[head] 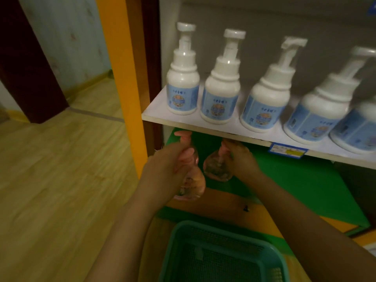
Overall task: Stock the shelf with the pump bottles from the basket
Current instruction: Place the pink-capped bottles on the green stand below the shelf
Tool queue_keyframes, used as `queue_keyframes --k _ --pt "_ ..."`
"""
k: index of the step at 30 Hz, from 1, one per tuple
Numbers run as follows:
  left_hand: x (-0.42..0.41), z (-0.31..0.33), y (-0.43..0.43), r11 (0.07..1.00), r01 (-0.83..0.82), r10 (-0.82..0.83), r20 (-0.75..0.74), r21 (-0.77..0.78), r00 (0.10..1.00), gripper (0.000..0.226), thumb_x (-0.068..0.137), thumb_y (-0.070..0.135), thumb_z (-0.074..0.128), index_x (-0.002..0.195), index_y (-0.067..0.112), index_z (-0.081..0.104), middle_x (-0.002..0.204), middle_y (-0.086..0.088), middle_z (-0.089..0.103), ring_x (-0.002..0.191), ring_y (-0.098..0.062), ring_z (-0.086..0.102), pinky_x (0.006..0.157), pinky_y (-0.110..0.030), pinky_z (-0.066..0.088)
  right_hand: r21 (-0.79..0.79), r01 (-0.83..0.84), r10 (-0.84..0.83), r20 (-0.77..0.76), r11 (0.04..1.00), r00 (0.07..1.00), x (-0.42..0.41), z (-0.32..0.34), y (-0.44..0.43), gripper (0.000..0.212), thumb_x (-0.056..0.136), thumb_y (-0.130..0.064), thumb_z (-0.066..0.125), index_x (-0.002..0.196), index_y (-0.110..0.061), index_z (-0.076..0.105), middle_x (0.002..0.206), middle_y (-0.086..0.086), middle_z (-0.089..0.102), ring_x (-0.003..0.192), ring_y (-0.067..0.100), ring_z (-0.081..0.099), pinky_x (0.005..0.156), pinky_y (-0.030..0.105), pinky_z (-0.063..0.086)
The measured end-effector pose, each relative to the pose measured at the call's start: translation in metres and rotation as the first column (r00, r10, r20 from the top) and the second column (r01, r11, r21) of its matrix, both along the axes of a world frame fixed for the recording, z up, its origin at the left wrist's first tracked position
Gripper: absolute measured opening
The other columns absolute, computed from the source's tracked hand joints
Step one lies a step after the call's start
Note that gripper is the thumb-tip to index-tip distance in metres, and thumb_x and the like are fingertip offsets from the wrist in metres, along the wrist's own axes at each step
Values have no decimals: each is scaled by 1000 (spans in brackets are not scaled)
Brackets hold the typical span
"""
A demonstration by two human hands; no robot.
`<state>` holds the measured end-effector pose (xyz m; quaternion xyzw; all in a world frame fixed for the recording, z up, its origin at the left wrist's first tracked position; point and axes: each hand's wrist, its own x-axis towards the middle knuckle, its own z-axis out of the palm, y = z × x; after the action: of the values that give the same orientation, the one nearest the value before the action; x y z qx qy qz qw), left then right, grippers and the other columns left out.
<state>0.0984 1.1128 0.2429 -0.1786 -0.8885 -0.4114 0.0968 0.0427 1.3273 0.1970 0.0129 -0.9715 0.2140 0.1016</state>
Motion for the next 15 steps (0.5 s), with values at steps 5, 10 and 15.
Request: queue_keyframes --k 5,10,15 --pt "4 1 15 997 61 -63 45 53 997 32 84 23 60 116 21 56 113 2 63 104 -16 57 90 -43 49 -183 -69 19 -258 981 966 51 -5 3 48 78 -5 54 124 -17 51 123 8 55 114 23 49 94 26 37" --pt "10 5 42 983 162 -170 95 93 981 34 83 19 60 117 20 55 112 6 60 105 -12 55 95 -41 49 -531 -180 193 -31 828 981 113 -15 6 56 68 -41 60 121 -37 46 119 -16 59 108 -2 56 90 19 47" --pt "18 2 81 959 258 -269 89 115 959 35 80 21 61 115 20 56 107 3 63 97 -13 59 89 -40 52 -635 -59 92 20 770 996 122 -35 29 41 70 -19 76 102 -37 59 98 -7 71 89 5 67 78 26 55"
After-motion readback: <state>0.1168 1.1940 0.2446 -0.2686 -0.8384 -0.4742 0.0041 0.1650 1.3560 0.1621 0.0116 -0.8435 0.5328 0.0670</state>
